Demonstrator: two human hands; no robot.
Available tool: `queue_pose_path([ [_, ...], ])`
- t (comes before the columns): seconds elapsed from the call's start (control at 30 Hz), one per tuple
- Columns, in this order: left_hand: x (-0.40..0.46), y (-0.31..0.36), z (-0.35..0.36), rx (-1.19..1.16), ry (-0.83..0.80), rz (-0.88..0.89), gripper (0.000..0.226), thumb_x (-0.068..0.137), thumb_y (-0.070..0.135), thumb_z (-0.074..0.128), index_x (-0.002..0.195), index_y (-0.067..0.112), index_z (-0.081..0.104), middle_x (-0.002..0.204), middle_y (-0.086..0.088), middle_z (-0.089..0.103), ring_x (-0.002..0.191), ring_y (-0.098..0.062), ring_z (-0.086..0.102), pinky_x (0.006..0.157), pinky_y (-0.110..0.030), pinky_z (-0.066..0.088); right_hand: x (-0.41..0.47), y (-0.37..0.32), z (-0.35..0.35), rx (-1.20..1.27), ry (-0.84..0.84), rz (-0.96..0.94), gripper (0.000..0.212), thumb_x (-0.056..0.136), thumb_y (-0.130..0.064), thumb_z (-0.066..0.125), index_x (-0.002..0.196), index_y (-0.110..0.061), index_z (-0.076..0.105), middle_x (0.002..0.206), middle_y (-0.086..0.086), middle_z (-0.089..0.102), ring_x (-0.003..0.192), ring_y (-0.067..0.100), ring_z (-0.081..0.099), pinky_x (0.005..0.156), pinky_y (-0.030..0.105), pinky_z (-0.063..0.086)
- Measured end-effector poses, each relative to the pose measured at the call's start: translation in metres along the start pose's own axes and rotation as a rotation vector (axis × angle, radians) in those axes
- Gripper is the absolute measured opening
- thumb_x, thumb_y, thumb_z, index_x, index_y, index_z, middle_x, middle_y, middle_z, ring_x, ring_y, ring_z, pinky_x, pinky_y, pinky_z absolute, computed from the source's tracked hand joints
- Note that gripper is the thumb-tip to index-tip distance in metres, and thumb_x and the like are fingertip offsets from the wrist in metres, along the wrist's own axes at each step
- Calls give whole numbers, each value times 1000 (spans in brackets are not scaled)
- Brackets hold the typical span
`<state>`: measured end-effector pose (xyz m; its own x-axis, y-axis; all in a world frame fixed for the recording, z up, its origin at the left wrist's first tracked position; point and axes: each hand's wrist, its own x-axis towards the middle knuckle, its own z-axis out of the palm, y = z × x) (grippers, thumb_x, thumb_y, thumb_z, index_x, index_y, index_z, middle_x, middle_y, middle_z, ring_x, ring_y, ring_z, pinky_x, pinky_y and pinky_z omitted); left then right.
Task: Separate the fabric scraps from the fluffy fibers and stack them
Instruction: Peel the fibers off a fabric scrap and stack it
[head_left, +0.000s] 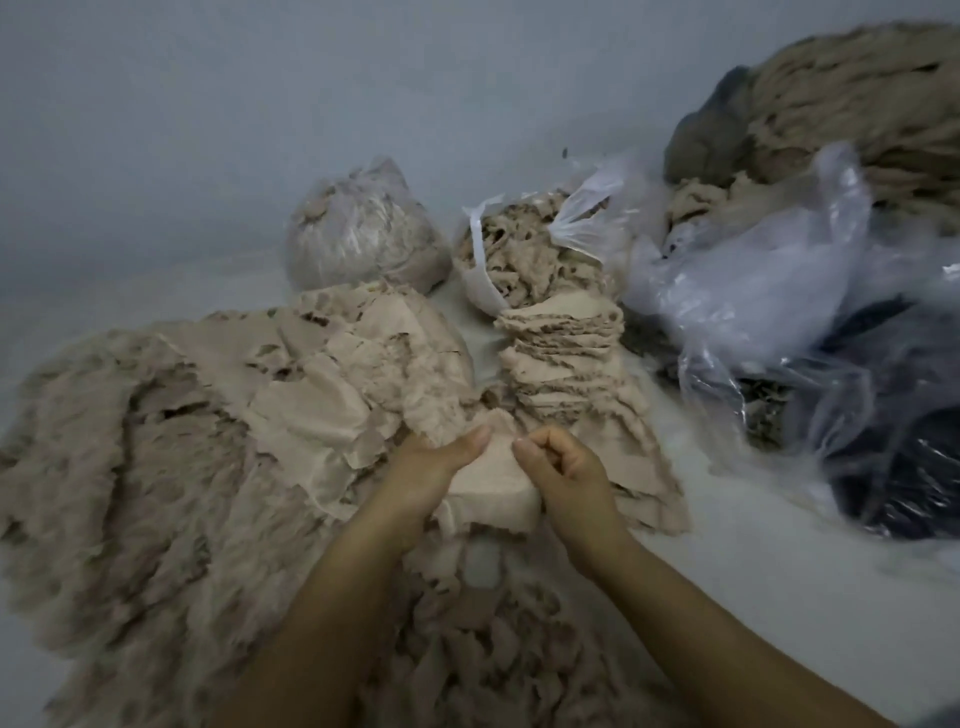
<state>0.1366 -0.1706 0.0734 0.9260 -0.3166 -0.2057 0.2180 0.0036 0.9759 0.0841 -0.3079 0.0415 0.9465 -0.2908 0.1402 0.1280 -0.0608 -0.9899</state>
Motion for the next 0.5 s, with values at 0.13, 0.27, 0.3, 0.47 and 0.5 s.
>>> queue_pose_path([
  [0.13, -1, 3, 0, 17, -16, 52, 19, 85, 17, 67, 102, 9, 69, 93, -3, 75, 87, -17, 71, 73, -26, 57, -14, 1, 0, 314, 236, 209, 33, 98, -23, 49, 66, -14, 48, 53, -3, 45, 53, 12, 38, 47, 21, 35],
  [0.27, -6, 5, 0, 180, -42, 101, 22, 84, 32, 69, 87, 10, 73, 77, -3, 75, 75, -18, 71, 59, -24, 53, -16, -14, 12, 111, 125, 161, 29, 88, -49, 58, 71, -26, 54, 67, -9, 54, 65, 8, 50, 62, 27, 42],
  [0.3, -8, 3, 2, 179, -22, 117, 21, 85, 32, 68, 85, 11, 72, 72, 0, 74, 70, -14, 70, 53, -20, 51, -16, -15, 17, 55, 134, 112, 29, 89, -43, 60, 65, -28, 53, 64, -10, 52, 63, 8, 49, 61, 28, 40],
  [0.47, -15, -11, 1, 119, 151, 197, 12, 92, 21, 60, 81, 20, 65, 76, 8, 68, 59, 8, 62, 52, -8, 46, -7, -12, 16, 11, 297, 1, 32, 95, -23, 55, 68, -6, 51, 64, 4, 46, 63, 16, 43, 61, 31, 35],
  [0.5, -15, -13, -3, 141, 207, 208, 21, 93, 21, 59, 73, 18, 64, 68, 9, 65, 52, 8, 59, 46, -6, 42, -2, -12, 7, 5, 316, -4, 33, 95, -24, 56, 66, -9, 51, 61, 1, 46, 61, 13, 43, 59, 29, 35],
])
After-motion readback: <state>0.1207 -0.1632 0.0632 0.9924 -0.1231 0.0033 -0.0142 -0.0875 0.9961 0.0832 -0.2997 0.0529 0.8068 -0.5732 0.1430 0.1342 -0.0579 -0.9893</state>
